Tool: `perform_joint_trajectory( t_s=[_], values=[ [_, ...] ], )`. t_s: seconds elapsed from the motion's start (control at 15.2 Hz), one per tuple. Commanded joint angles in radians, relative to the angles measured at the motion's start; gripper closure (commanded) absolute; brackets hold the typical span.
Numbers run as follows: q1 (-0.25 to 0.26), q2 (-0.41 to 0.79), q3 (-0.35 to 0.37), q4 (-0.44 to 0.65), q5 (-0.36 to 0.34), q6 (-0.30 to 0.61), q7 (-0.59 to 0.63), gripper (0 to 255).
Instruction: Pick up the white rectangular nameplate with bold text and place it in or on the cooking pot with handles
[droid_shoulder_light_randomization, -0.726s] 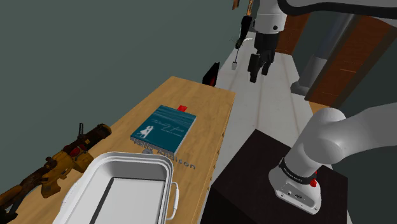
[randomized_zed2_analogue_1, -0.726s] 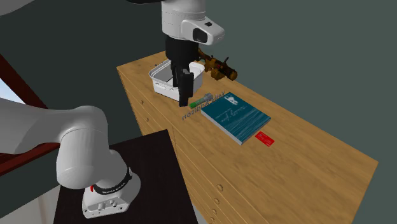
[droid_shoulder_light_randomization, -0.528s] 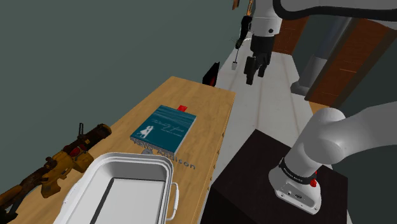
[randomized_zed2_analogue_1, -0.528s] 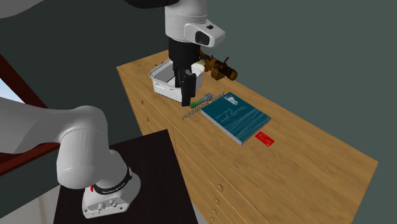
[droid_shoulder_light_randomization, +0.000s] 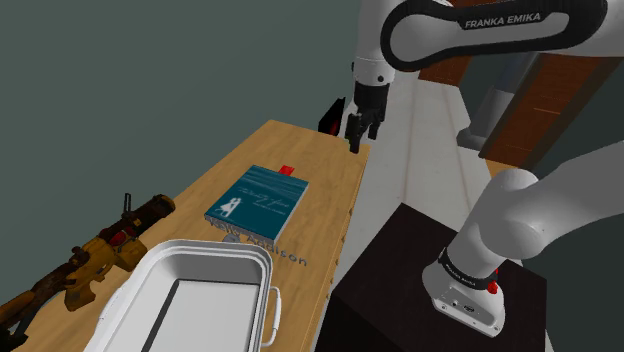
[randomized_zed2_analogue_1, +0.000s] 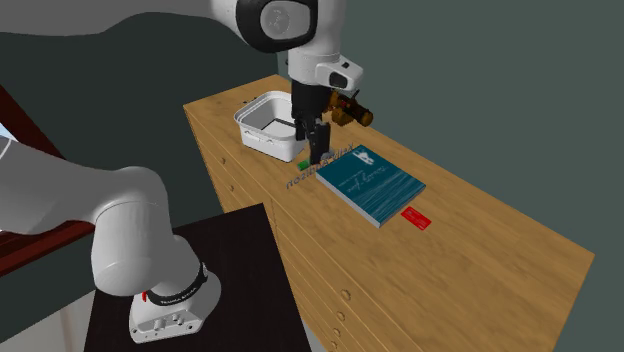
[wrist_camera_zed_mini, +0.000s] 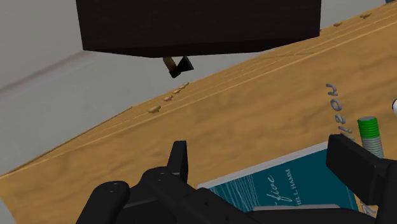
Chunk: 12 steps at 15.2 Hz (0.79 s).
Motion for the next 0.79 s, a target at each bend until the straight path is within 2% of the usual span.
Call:
perform_joint_trajectory(
  t_s=[0.0, 0.73],
  values=[
    [0.010, 0.055, 0.017, -0.004, 0.006, 0.071, 0.005, 0],
    [0.062, 0.394, 0.121, 0.082, -0.011, 0.376, 0.068, 0]
  ],
)
